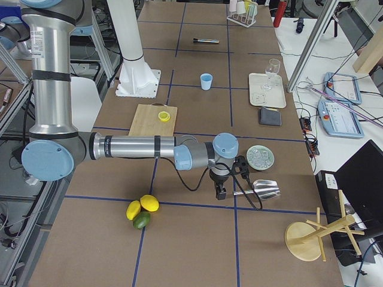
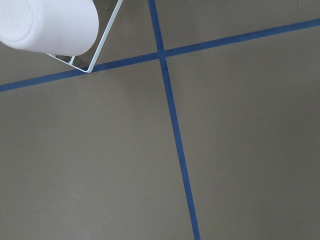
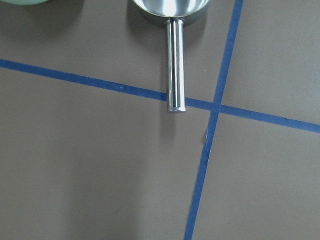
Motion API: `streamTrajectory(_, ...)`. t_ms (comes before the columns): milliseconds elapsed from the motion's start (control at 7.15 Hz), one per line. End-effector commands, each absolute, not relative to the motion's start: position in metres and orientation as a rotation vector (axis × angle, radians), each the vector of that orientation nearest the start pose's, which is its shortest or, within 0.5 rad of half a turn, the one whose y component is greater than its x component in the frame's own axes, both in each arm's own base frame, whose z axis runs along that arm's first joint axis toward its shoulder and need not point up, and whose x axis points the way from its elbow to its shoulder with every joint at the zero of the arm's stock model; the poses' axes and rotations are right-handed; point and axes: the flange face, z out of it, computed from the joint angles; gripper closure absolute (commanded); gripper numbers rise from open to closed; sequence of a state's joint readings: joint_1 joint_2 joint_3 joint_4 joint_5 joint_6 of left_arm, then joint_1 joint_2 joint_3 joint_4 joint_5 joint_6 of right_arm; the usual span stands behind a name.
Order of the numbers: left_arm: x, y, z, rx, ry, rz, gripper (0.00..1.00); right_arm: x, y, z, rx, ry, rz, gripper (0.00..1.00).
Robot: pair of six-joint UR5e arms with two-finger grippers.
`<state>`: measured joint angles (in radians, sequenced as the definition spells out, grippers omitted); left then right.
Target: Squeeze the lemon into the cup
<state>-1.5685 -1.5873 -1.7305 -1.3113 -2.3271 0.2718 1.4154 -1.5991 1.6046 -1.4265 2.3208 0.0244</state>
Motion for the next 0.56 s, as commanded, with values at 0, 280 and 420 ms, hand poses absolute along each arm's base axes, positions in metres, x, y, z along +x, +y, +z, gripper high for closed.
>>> streamTrajectory(0,-0.0651,-0.5048,0.5751,0.071,0.755,0.259,0.00,-0.0117,-0.4974,0.6386,0.078,-0.763,-0.182,0.00)
streamTrajectory(280,-0.0650,-0.5068,0.5709,0.083,0.754,0.258,0.00,-0.0121,-0.4969,0.6407,0.078,-0.758,-0.183,0.00)
streamTrajectory(420,-0.0664,-0.5022,0.5694,0.090,0.755,0.261,0.00,-0.0122,-0.4963,0.6421,0.079,-0.761,-0.184,0.00)
